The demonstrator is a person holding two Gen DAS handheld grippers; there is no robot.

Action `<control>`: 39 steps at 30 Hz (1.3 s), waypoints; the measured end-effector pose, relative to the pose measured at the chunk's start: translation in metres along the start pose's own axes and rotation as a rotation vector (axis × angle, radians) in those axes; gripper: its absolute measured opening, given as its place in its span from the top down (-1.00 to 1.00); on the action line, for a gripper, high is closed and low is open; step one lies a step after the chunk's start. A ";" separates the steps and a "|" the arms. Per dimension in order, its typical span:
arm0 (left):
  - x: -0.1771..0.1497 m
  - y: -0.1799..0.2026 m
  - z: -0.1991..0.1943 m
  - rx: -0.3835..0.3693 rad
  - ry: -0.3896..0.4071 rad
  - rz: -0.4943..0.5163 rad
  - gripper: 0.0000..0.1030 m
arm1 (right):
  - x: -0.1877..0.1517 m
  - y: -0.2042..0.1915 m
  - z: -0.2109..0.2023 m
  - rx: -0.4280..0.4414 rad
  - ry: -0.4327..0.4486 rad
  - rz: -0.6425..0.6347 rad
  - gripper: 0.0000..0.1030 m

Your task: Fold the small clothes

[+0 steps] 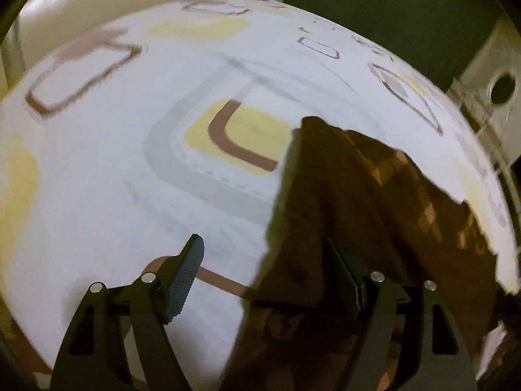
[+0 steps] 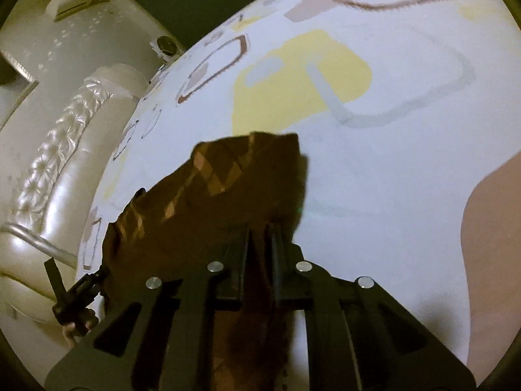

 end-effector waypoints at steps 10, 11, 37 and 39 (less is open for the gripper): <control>-0.003 -0.027 -0.011 0.151 0.051 0.067 -0.43 | 0.026 -0.016 -0.021 0.090 0.137 -0.012 0.87; -0.004 -0.026 -0.010 0.164 0.051 0.089 -0.43 | 0.023 -0.003 -0.012 0.053 0.122 0.010 0.87; -0.007 -0.027 -0.015 0.083 0.126 0.083 -0.51 | -0.046 -0.257 0.122 0.348 -0.388 -0.561 0.51; -0.006 -0.026 -0.015 0.076 0.126 0.083 -0.53 | -0.055 -0.275 0.132 0.353 -0.407 -0.618 0.50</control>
Point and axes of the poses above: each gripper's, at about its wrist camera, not at the fingertips, and z roughly the way its jaws point, y to its right, x to its top, the point moved 10 cm from there along z, roughly the way its jaws point, and after that the axes turned 13 degrees about -x, right-handed, at the moved point
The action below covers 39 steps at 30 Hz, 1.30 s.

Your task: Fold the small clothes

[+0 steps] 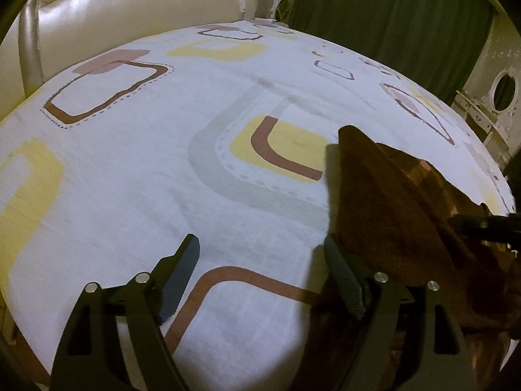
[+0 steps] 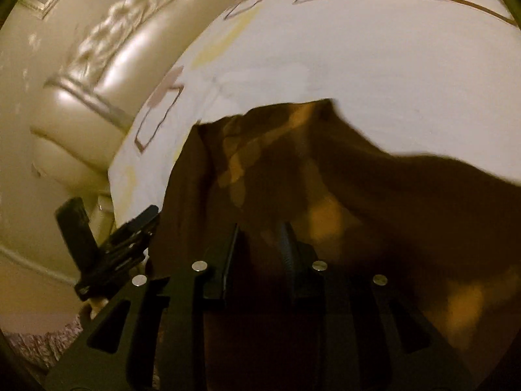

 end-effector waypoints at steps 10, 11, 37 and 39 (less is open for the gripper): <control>0.000 0.001 0.000 -0.001 -0.001 0.004 -0.55 | 0.013 -0.017 0.001 -0.063 0.064 -0.114 0.97; 0.000 0.001 0.001 0.000 -0.002 0.004 -0.55 | 0.018 -0.010 -0.004 -0.070 0.098 -0.086 0.98; -0.018 0.003 -0.025 -0.151 -0.078 0.061 -0.61 | -0.151 0.095 -0.154 -0.134 0.279 0.334 0.39; -0.032 0.005 -0.040 -0.214 -0.127 0.075 -0.61 | -0.189 0.109 -0.168 -0.153 0.271 0.374 0.38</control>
Point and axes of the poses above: each gripper's, at about its wrist camera, not at the fingertips, and z roughly the way its jaws point, y to its right, x to its top, the point moved 10 cm from there along z, roughly the way its jaws point, and after that the axes turned 13 degrees about -x, right-handed, at the moved point
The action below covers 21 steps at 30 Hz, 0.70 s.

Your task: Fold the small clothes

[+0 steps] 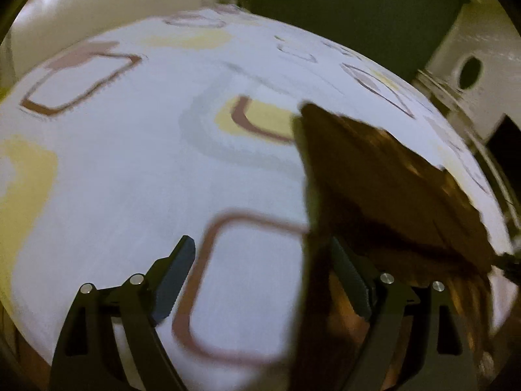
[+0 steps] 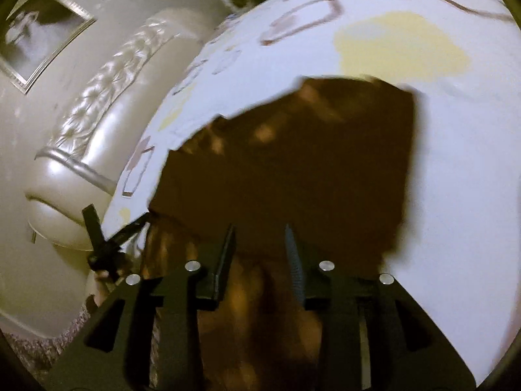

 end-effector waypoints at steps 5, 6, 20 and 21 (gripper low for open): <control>-0.038 0.013 -0.028 -0.119 -0.099 0.044 -0.61 | -0.060 0.042 -0.029 0.027 -0.049 0.084 0.36; -0.048 0.017 -0.034 -0.143 -0.125 0.056 -0.61 | -0.069 0.045 -0.031 0.038 -0.062 0.089 0.35; -0.095 0.037 -0.042 -0.195 -0.252 0.077 -0.68 | -0.146 0.008 -0.018 0.289 -0.255 0.086 0.16; -0.095 0.038 -0.041 -0.186 -0.254 0.087 -0.68 | -0.150 0.006 -0.014 0.290 -0.268 0.083 0.16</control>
Point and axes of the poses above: each gripper's, at about its wrist camera, not at the fingertips, and z roughly the way its jaws point, y to its right, x to its top, the point moved 10 cm from there along z, roughly the way its jaws point, and after that the axes turned 13 degrees about -x, right-handed, at the moved point
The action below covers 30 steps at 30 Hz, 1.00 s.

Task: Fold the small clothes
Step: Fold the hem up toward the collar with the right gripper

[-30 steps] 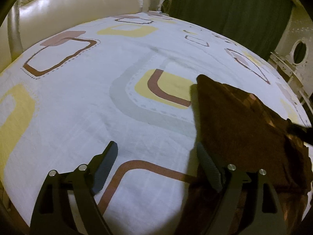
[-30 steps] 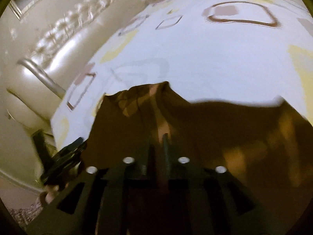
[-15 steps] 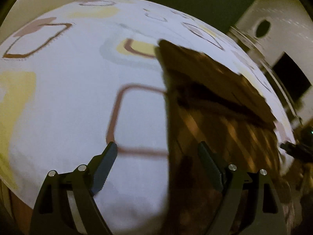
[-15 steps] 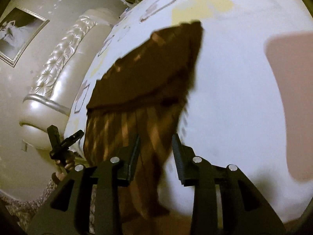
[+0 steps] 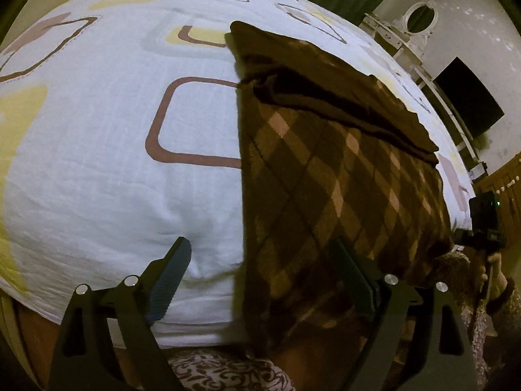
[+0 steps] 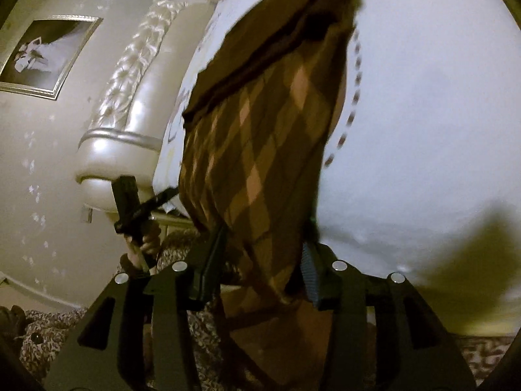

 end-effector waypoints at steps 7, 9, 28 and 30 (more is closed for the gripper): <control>-0.017 0.015 0.007 -0.096 -0.082 0.025 -0.68 | -0.019 -0.014 0.018 -0.014 -0.072 -0.066 0.16; -0.024 0.016 0.014 -0.119 -0.120 0.005 -0.68 | -0.015 -0.012 0.013 -0.003 -0.054 -0.053 0.16; -0.030 0.001 0.010 -0.074 -0.153 -0.059 0.92 | -0.014 -0.012 0.014 0.001 -0.065 -0.014 0.91; -0.030 0.007 0.012 -0.076 -0.158 -0.030 0.93 | -0.015 -0.015 0.012 -0.001 -0.062 -0.022 0.92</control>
Point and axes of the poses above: each gripper's, at about its wrist camera, not at the fingertips, and z roughly the way its jaws point, y to its right, x to its top, the point moved 10 cm from there along z, roughly the way its jaws point, and after that the axes turned 13 degrees about -x, right-handed, at the moved point
